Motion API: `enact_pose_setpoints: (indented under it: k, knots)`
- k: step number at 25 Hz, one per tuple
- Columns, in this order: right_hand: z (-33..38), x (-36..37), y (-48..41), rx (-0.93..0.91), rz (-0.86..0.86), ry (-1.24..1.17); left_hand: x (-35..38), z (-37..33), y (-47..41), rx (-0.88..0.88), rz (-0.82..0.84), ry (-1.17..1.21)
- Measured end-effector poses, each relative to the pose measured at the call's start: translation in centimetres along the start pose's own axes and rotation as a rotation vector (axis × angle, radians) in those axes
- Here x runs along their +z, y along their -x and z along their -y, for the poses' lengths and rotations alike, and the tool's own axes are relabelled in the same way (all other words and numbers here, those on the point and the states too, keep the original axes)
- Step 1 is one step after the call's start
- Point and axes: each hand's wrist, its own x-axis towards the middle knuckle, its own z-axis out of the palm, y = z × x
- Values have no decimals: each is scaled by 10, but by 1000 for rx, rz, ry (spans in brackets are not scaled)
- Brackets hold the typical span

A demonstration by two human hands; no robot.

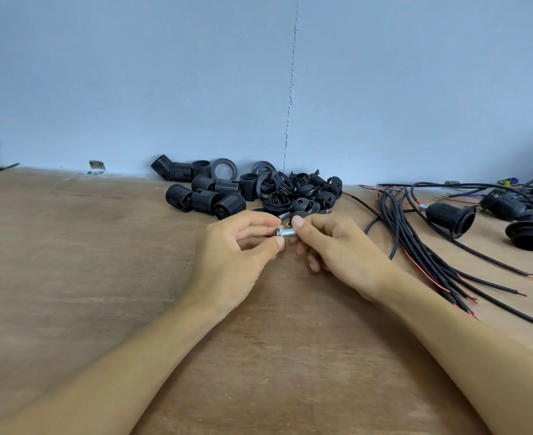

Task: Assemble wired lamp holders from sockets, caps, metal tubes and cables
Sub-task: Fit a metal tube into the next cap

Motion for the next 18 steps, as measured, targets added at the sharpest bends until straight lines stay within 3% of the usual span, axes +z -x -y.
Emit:
enact_pose_setpoints:
  k: [3, 6, 12, 18]
  knots:
    - [-2, 0, -2, 19, -44, -51, 2, -1, 2, 15, 3, -18]
    - [-1, -6, -2, 34, 36, -184, 1, 0, 0, 13, -1, -19]
    - [1, 1, -2, 96, -28, -38, 1, 1, 2, 18, 30, -71]
    - [5, -4, 2, 43, 51, -117, 0, 1, 1, -4, 23, -65]
